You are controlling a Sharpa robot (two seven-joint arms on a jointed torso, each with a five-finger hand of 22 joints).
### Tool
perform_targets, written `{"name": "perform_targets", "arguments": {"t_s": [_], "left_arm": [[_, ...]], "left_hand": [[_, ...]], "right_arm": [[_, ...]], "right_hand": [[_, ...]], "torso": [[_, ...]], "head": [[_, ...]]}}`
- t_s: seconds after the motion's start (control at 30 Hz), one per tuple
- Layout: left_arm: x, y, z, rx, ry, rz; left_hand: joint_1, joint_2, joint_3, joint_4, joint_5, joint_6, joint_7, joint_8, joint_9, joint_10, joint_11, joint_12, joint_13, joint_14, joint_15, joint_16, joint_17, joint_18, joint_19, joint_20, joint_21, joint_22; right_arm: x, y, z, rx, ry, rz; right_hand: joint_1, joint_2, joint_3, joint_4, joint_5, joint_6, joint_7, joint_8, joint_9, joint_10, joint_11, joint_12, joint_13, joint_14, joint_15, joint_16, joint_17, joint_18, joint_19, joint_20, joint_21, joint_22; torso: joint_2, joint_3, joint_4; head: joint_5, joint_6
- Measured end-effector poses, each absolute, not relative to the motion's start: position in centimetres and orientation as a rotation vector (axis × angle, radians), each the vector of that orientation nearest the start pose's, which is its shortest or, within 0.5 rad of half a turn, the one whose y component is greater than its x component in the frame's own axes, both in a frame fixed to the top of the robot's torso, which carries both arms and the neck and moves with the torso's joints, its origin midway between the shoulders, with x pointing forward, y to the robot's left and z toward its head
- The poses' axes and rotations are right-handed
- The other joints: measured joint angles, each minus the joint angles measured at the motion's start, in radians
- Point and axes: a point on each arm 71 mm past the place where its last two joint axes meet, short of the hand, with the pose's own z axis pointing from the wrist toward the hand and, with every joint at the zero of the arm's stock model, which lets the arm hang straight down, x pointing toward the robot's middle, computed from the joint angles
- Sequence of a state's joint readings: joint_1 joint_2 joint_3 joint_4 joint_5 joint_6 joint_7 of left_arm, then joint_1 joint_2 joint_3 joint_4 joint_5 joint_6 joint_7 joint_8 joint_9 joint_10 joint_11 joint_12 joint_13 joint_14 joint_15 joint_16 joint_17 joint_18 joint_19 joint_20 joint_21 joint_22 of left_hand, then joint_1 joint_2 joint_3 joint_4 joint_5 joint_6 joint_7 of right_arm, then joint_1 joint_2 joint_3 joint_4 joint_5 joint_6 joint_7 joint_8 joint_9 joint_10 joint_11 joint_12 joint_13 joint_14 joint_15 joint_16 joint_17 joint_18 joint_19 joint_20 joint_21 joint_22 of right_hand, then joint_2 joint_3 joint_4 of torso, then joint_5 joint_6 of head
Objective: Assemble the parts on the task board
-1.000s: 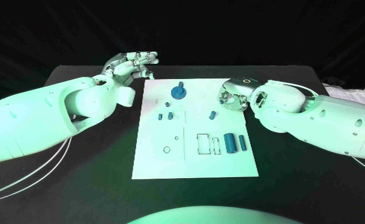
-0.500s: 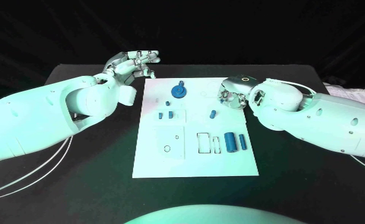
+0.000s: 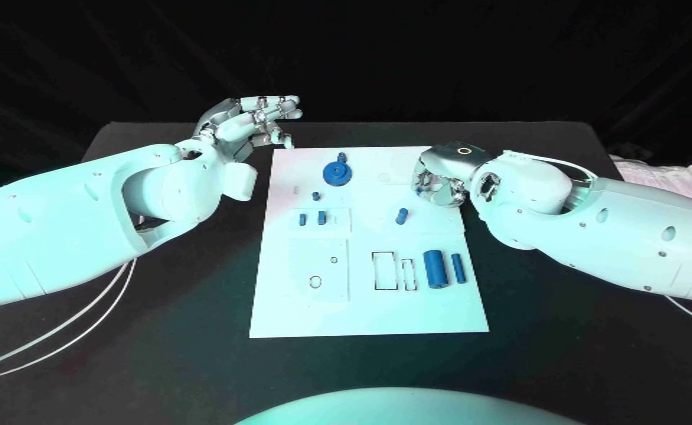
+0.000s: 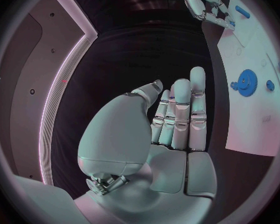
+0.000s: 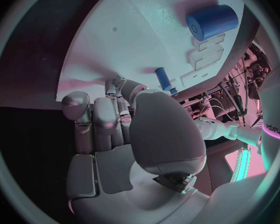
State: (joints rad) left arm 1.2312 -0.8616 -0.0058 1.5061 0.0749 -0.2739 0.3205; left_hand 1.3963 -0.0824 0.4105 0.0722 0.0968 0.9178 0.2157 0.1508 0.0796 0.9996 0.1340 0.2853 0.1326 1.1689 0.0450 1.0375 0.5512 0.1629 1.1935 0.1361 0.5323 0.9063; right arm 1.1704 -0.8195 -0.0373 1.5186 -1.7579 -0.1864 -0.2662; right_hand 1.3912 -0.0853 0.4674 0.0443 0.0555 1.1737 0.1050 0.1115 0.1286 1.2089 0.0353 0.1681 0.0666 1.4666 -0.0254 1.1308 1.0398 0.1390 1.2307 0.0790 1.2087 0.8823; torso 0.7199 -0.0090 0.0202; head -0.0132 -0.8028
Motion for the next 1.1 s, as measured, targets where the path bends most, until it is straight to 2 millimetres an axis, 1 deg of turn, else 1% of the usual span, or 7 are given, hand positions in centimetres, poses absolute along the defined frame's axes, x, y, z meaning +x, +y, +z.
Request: {"name": "perform_targets", "arguments": {"t_s": [0.1,0.27,0.67,0.73,0.9,0.97,1.1], "left_arm": [[50.3,22.4,-15.8,-1.212,1.404,-1.563],[50.3,22.4,-15.8,-1.211,1.404,-1.560],[50.5,22.6,-15.9,-1.216,1.413,-1.547],[50.5,22.7,-16.0,-1.218,1.415,-1.545],[50.5,22.7,-16.0,-1.220,1.420,-1.542],[50.5,22.7,-16.0,-1.221,1.422,-1.542],[50.5,22.6,-16.1,-1.221,1.424,-1.542]], "left_hand": [[0.013,0.002,0.009,-0.009,0.018,-0.005,-0.002,0.006,0.000,-0.008,0.002,0.009,0.001,-0.004,-0.004,0.000,-0.005,0.000,0.000,0.000,0.000,-0.002],[0.016,-0.001,0.009,-0.009,0.022,-0.013,0.002,0.012,0.000,-0.016,0.004,0.016,0.001,-0.007,0.000,-0.007,-0.012,0.000,0.000,0.000,-0.004,-0.003],[0.012,-0.004,0.003,-0.009,0.023,-0.022,0.000,0.023,0.000,-0.024,0.003,0.027,0.002,-0.011,0.003,-0.007,-0.016,0.000,0.000,0.000,-0.010,-0.007],[0.011,-0.005,0.003,-0.009,0.023,-0.024,0.003,0.027,-0.001,-0.028,0.007,0.027,0.003,-0.014,0.000,-0.007,-0.017,0.000,0.000,0.000,-0.010,-0.009],[0.011,-0.005,0.004,-0.009,0.023,-0.025,0.004,0.027,-0.001,-0.028,0.007,0.032,0.003,-0.018,0.003,-0.007,-0.018,0.000,0.000,0.000,-0.010,-0.010],[0.011,-0.005,0.003,-0.009,0.023,-0.025,0.004,0.027,-0.001,-0.028,0.007,0.032,0.003,-0.018,0.003,-0.007,-0.018,0.000,0.000,0.000,-0.010,-0.010],[0.011,-0.005,0.004,-0.009,0.023,-0.025,0.004,0.027,-0.001,-0.028,0.007,0.032,0.003,-0.018,0.003,-0.007,-0.018,0.000,0.000,0.000,-0.010,-0.010]], "right_arm": [[48.0,-19.4,-20.3,-0.358,1.693,0.370],[47.7,-19.5,-20.0,-0.328,1.667,0.387],[46.6,-19.8,-18.6,-0.275,1.653,0.419],[46.0,-19.3,-18.4,-0.275,1.654,0.443],[44.2,-16.9,-17.8,-0.290,1.651,0.530],[43.5,-15.9,-17.6,-0.296,1.648,0.570],[42.5,-14.4,-17.3,-0.301,1.636,0.630]], "right_hand": [[-0.010,-0.001,-0.003,0.003,0.000,0.000,0.000,0.000,0.000,-0.002,0.002,-0.006,-0.001,0.000,0.000,0.005,0.005,0.000,0.002,-0.002,0.000,0.006],[-0.015,0.004,-0.005,0.006,-0.002,0.000,0.000,0.000,0.000,0.002,0.006,-0.011,-0.001,0.000,-0.007,0.011,0.010,0.000,0.007,-0.007,0.007,0.015],[-0.015,0.004,-0.003,0.008,-0.004,0.000,0.000,-0.004,0.006,0.002,0.006,-0.011,-0.002,0.000,-0.007,0.020,0.020,0.000,0.025,-0.007,0.027,0.050],[-0.015,0.004,-0.003,0.008,-0.004,-0.001,-0.001,-0.006,0.007,0.002,0.006,-0.015,-0.002,0.000,-0.007,0.020,0.020,0.000,0.025,-0.007,0.027,0.050],[-0.015,0.003,-0.003,0.008,-0.004,-0.002,-0.002,-0.009,0.014,0.002,0.006,-0.017,-0.002,0.000,-0.007,0.020,0.020,0.000,0.025,-0.007,0.027,0.052],[-0.015,0.003,-0.002,0.008,-0.004,-0.002,-0.002,-0.009,0.014,0.002,0.006,-0.019,-0.002,0.000,-0.007,0.020,0.023,0.000,0.029,-0.003,0.031,0.055],[-0.015,0.003,-0.003,0.008,-0.004,-0.002,-0.001,-0.010,0.015,0.004,0.008,-0.019,-0.002,0.000,-0.007,0.024,0.025,0.000,0.032,-0.007,0.031,0.057]], "torso": [[0.000,0.0000,0.0007],[0.000,0.0000,0.0012],[-0.001,0.0000,-0.0012],[-0.001,0.0001,-0.0012],[0.000,0.0007,-0.0012],[0.000,0.0007,-0.0006],[0.000,0.0000,0.0011]], "head": [[0.000,-0.001],[0.002,-0.001],[0.009,0.002],[0.011,0.002],[0.018,0.002],[0.018,0.002],[0.022,0.001]]}}
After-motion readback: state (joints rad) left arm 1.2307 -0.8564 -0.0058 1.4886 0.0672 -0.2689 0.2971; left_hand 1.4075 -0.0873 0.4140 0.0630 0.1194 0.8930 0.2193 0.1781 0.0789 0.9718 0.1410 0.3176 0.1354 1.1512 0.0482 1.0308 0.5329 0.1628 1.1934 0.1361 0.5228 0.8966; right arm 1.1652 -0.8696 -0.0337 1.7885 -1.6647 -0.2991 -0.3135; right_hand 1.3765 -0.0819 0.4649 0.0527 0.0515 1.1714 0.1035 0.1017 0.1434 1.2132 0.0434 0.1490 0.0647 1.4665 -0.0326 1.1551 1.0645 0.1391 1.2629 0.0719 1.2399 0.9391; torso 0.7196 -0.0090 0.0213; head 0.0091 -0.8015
